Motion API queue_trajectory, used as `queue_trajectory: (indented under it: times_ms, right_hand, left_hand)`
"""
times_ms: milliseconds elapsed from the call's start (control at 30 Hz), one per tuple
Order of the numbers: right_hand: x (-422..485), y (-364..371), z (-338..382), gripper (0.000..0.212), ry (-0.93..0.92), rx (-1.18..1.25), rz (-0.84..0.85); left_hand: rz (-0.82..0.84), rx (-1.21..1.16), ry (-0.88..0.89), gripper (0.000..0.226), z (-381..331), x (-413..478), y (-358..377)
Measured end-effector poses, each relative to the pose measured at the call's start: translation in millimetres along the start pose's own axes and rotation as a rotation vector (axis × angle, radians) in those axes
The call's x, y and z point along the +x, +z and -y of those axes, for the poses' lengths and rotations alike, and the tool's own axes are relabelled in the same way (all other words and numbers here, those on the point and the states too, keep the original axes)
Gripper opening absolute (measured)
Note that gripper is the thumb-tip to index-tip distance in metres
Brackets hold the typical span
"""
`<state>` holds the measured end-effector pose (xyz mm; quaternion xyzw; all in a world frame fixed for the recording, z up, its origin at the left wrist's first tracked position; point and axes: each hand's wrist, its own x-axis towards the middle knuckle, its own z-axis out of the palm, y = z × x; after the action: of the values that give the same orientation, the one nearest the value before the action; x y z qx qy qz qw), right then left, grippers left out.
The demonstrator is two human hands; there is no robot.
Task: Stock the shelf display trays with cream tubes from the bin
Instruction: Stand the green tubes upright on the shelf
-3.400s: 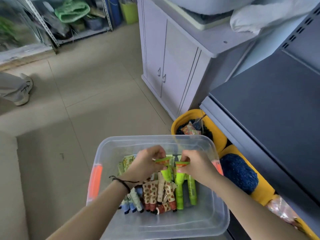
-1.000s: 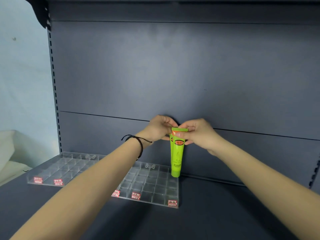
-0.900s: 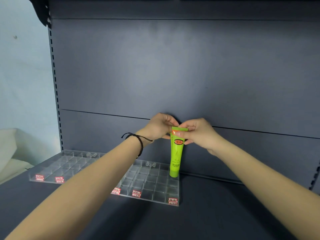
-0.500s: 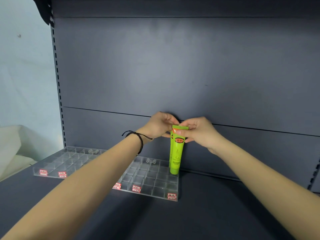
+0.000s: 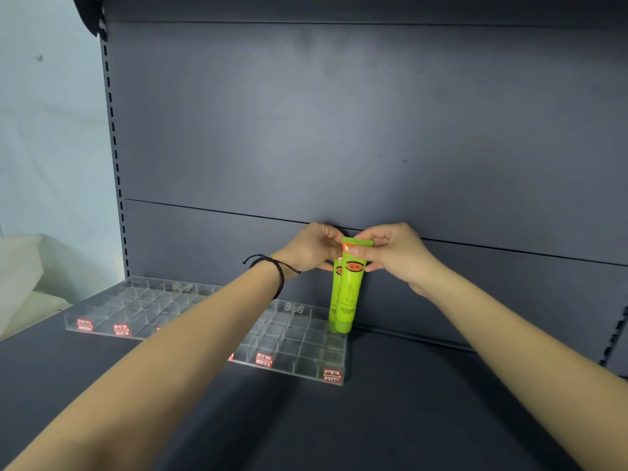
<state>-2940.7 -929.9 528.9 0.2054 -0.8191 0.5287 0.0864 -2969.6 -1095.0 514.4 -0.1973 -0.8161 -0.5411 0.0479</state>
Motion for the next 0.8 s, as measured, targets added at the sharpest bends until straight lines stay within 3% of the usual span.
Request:
queue_trajectory:
  times_ms: [267,367,633,800]
  right_hand:
    - [-0.1,13.3,-9.4,0.013,-0.003,-0.041,0.052]
    - [0.8,17.4,-14.8,0.021,-0.001,-0.048,0.050]
    - [4.3,14.6,-13.2,0.017,-0.056,-0.177,0.019]
    - [-2.5,1.3,-4.7,0.021,-0.153,-0.609,-0.113]
  left_hand:
    - [0.061,0.029,-0.072,0.024,-9.6,-4.8,-5.9]
    - [0.046,0.007,-0.086,0.025,-11.4,-5.4,-7.3]
    - [-0.039,0.058,-0.072,0.025,-9.6,-8.0,-20.3]
    - [-0.156,0.180,0.020,0.028,-11.7,-35.7,-40.6]
